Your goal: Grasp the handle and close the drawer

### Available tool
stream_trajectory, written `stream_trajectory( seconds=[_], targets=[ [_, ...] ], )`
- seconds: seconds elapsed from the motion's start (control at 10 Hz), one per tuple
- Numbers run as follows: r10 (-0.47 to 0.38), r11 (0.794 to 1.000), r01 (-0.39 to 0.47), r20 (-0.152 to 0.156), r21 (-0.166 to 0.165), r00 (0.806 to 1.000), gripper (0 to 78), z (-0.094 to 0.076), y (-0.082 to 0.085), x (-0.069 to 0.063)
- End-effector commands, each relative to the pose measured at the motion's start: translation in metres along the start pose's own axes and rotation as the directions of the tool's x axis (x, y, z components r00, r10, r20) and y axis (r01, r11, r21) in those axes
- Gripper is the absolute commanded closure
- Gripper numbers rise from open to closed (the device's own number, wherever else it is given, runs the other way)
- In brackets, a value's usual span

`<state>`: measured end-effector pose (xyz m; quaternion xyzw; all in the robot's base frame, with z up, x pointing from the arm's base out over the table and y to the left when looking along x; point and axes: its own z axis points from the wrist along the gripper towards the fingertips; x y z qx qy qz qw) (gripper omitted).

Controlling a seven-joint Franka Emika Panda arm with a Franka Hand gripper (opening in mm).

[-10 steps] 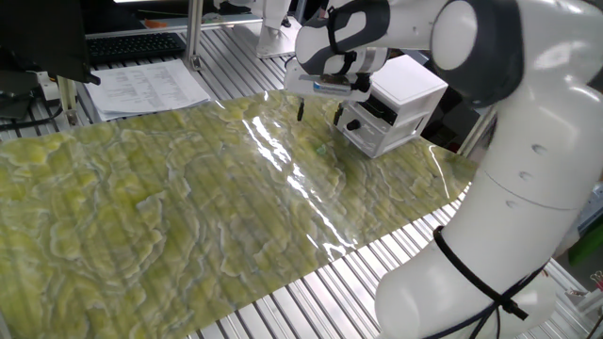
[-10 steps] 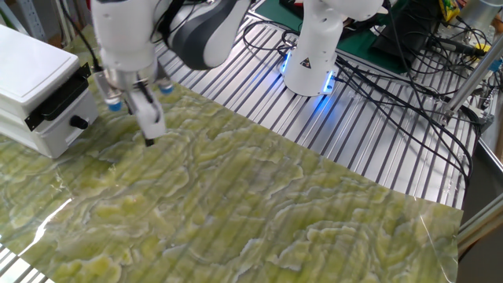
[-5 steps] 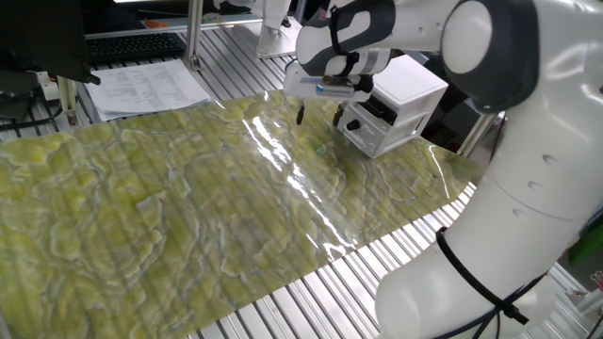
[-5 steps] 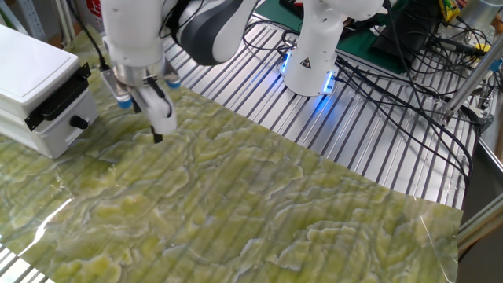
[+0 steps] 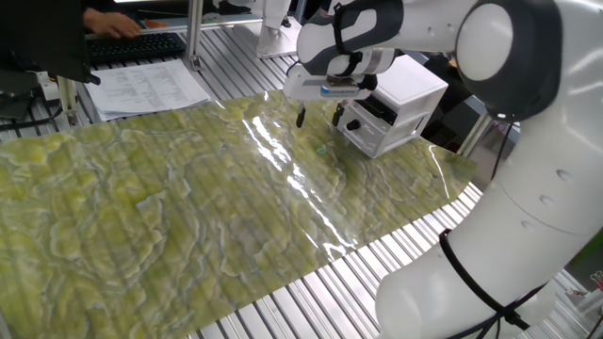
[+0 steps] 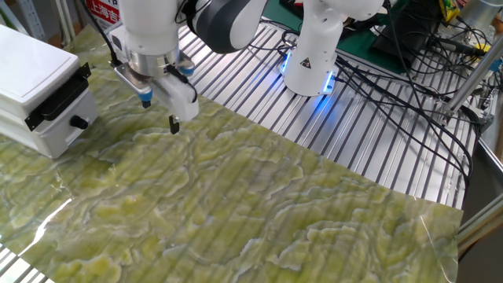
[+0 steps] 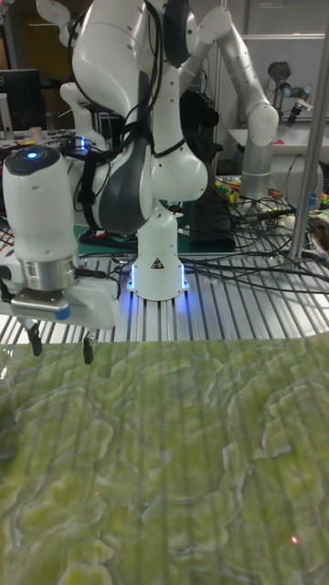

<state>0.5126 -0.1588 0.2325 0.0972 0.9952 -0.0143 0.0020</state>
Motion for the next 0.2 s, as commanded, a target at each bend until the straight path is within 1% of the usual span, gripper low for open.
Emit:
stream_trajectory(
  seconds=[0.1, 0.2],
  targets=[
    [-0.059, 0.998, 0.059, -0.004, -0.007, 0.998, 0.0, -0.0038, -0.0027, -0.0012],
    [-0.062, 0.998, 0.062, -0.002, -0.007, 0.998, 0.0, -0.0025, -0.0048, -0.0031]
  ],
)
